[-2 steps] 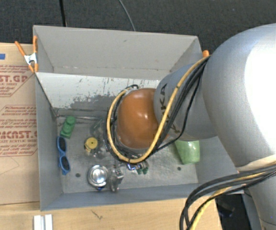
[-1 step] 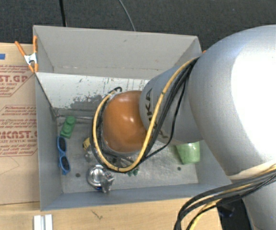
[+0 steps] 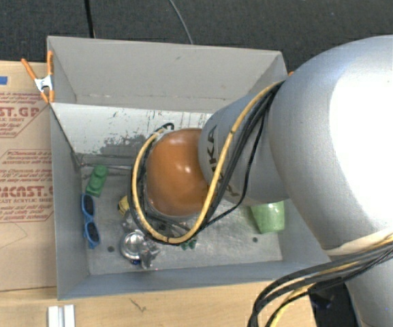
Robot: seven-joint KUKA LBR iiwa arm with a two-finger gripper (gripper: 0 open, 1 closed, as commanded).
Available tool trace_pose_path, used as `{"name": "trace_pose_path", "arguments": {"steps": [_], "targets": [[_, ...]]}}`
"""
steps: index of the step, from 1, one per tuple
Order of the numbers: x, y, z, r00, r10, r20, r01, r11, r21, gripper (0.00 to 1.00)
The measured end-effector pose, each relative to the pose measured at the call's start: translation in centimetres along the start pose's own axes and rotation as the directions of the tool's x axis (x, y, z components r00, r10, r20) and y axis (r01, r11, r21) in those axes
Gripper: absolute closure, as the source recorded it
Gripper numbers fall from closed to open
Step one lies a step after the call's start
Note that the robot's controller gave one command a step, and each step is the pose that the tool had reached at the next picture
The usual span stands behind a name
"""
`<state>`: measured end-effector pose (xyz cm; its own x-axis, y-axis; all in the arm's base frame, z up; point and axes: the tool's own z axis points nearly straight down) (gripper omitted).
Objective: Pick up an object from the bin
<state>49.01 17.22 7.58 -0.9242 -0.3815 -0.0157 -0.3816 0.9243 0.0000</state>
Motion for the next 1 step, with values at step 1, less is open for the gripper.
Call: {"name": "trace_pose_path", "arguments": {"steps": [1], "targets": [[-1.92, 0.23, -14.89, 0.999, -0.031, -0.005, 0.031, 1.0, 0.0, 1.0]]}}
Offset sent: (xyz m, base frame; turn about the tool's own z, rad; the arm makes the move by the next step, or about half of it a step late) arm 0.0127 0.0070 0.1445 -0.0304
